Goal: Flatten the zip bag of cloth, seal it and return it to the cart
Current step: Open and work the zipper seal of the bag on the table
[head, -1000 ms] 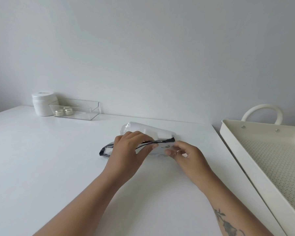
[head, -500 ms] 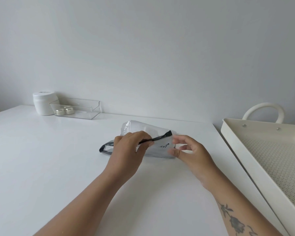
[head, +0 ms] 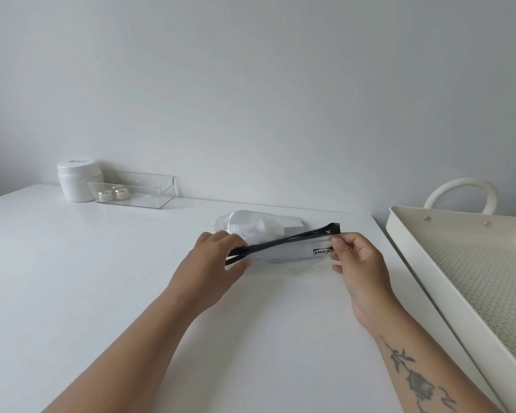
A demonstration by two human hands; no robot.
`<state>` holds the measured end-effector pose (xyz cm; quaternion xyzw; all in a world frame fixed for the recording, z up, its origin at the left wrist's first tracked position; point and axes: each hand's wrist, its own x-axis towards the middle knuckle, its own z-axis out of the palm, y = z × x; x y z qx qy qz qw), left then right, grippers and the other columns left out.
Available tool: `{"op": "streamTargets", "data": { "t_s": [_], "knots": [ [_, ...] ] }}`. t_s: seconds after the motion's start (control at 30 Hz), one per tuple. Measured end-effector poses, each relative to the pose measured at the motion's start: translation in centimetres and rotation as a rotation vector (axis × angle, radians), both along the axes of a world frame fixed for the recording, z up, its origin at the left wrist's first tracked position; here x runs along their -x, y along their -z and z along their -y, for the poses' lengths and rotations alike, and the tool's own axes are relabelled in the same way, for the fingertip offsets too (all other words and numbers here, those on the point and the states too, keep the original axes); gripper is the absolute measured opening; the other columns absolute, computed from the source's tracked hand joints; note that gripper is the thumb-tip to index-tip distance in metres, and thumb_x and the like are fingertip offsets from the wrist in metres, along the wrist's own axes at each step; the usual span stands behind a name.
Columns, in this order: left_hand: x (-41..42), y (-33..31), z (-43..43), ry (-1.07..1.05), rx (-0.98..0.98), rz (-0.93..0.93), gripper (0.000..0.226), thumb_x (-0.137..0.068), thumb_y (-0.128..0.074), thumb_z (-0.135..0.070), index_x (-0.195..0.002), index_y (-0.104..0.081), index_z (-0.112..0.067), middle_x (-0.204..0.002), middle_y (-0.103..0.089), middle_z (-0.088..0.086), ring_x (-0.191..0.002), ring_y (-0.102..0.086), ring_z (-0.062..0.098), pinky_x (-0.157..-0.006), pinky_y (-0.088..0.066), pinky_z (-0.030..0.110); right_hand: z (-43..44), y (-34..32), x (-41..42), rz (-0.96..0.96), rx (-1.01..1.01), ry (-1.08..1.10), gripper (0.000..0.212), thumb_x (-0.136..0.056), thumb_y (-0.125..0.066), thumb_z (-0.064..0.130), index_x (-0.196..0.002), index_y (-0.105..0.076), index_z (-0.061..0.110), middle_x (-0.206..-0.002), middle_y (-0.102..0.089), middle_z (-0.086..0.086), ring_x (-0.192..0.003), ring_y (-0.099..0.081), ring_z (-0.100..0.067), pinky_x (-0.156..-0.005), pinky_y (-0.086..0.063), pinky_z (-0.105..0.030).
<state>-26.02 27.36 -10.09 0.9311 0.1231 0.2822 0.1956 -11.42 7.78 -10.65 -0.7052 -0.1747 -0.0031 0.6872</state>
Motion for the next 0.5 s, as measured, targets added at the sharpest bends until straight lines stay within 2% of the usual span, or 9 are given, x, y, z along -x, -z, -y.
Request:
{"op": "streamTargets", "data": {
  "t_s": [0.07, 0.1, 0.13, 0.2, 0.27, 0.33, 0.4, 0.43, 0.5],
  "knots": [
    [0.0, 0.2, 0.0, 0.039, 0.026, -0.022, 0.02, -0.087, -0.063, -0.029, -0.107, -0.06, -0.031, -0.097, -0.051, -0.019, -0.093, -0.047, 0.012, -0.075, -0.045, 0.028, 0.2, 0.1, -0.1, 0.105, 0.091, 0.09, 0.011, -0.094, -0.059, 0.025, -0.084, -0.063, 0.03, -0.085, -0.064, 0.009, -0.085, -0.058, -0.02, -0.072, -0.047, -0.035],
    [0.0, 0.1, 0.1, 0.049, 0.03, -0.008, 0.02, -0.086, -0.063, -0.026, -0.106, -0.061, -0.031, -0.095, -0.05, -0.02, -0.09, -0.05, 0.012, -0.074, -0.045, 0.027, 0.2, 0.2, 0.0, 0.212, 0.178, 0.133, 0.007, -0.093, -0.06, 0.023, -0.093, -0.061, 0.03, -0.095, -0.063, 0.008, -0.091, -0.056, -0.021, -0.072, -0.045, -0.031],
    [-0.1, 0.1, 0.2, 0.057, 0.027, 0.009, 0.017, -0.086, -0.062, -0.024, -0.102, -0.061, -0.03, -0.093, -0.05, -0.02, -0.085, -0.052, 0.01, -0.072, -0.046, 0.027, 0.0, 0.1, 0.3, 0.343, 0.276, 0.175, 0.018, -0.092, -0.062, 0.02, -0.109, -0.059, 0.027, -0.108, -0.061, 0.006, -0.101, -0.054, -0.022, -0.078, -0.042, -0.03],
    [-0.1, -0.1, 0.6, 0.076, 0.022, 0.032, 0.011, -0.087, -0.06, -0.022, -0.095, -0.061, -0.029, -0.089, -0.051, -0.016, -0.075, -0.052, 0.007, -0.067, -0.047, 0.027, -0.5, -0.2, 1.2, 0.609, 0.392, 0.225, 0.056, -0.085, -0.07, 0.018, -0.136, -0.046, 0.019, -0.134, -0.049, -0.001, -0.123, -0.043, -0.023, -0.1, -0.038, -0.034],
    [-0.2, -0.2, 0.9, 0.089, 0.03, 0.047, 0.009, -0.089, -0.057, -0.018, -0.089, -0.06, -0.027, -0.086, -0.05, -0.011, -0.07, -0.051, 0.009, -0.064, -0.046, 0.03, -1.1, -0.9, 2.3, 0.778, 0.482, 0.297, 0.081, -0.079, -0.075, 0.023, -0.148, -0.032, 0.019, -0.152, -0.031, -0.006, -0.141, -0.025, -0.031, -0.114, -0.028, -0.044],
    [-0.3, -0.4, 1.0, 0.092, 0.011, 0.075, 0.011, -0.089, -0.057, -0.015, -0.088, -0.063, -0.024, -0.083, -0.05, -0.008, -0.07, -0.05, 0.011, -0.063, -0.045, 0.03, -1.6, -1.4, 3.2, 0.897, 0.56, 0.325, 0.09, -0.077, -0.078, 0.027, -0.151, -0.026, 0.03, -0.159, -0.017, -0.007, -0.147, -0.01, -0.037, -0.116, -0.024, -0.053],
    [-0.3, -0.6, 1.3, 0.122, -0.017, 0.093, 0.013, -0.088, -0.059, -0.013, -0.09, -0.066, -0.023, -0.081, -0.051, -0.007, -0.072, -0.049, 0.009, -0.062, -0.043, 0.026, -2.1, -1.4, 3.9, 1.004, 0.649, 0.263, 0.082, -0.077, -0.078, 0.027, -0.146, -0.035, 0.038, -0.161, -0.017, -0.005, -0.147, -0.007, -0.039, -0.116, -0.019, -0.057],
    [-0.4, -0.6, 1.5, 0.143, -0.024, 0.097, 0.013, -0.087, -0.06, -0.013, -0.091, -0.067, -0.023, -0.081, -0.051, -0.008, -0.072, -0.049, 0.009, -0.062, -0.043, 0.025, -2.3, -1.2, 3.9, 1.033, 0.689, 0.22, 0.068, -0.078, -0.077, 0.026, -0.138, -0.047, 0.037, -0.16, -0.024, -0.003, -0.147, -0.009, -0.039, -0.117, -0.015, -0.058],
    [-0.5, -0.5, 1.7, 0.168, -0.026, 0.113, 0.012, -0.086, -0.062, -0.012, -0.09, -0.067, -0.022, -0.083, -0.053, -0.007, -0.074, -0.052, 0.011, -0.066, -0.047, 0.028, -2.6, -0.8, 3.7, 1.044, 0.723, 0.171, 0.028, -0.082, -0.075, 0.024, -0.108, -0.068, 0.032, -0.147, -0.047, 0.004, -0.145, -0.023, -0.036, -0.117, -0.011, -0.057]
  ]
}}
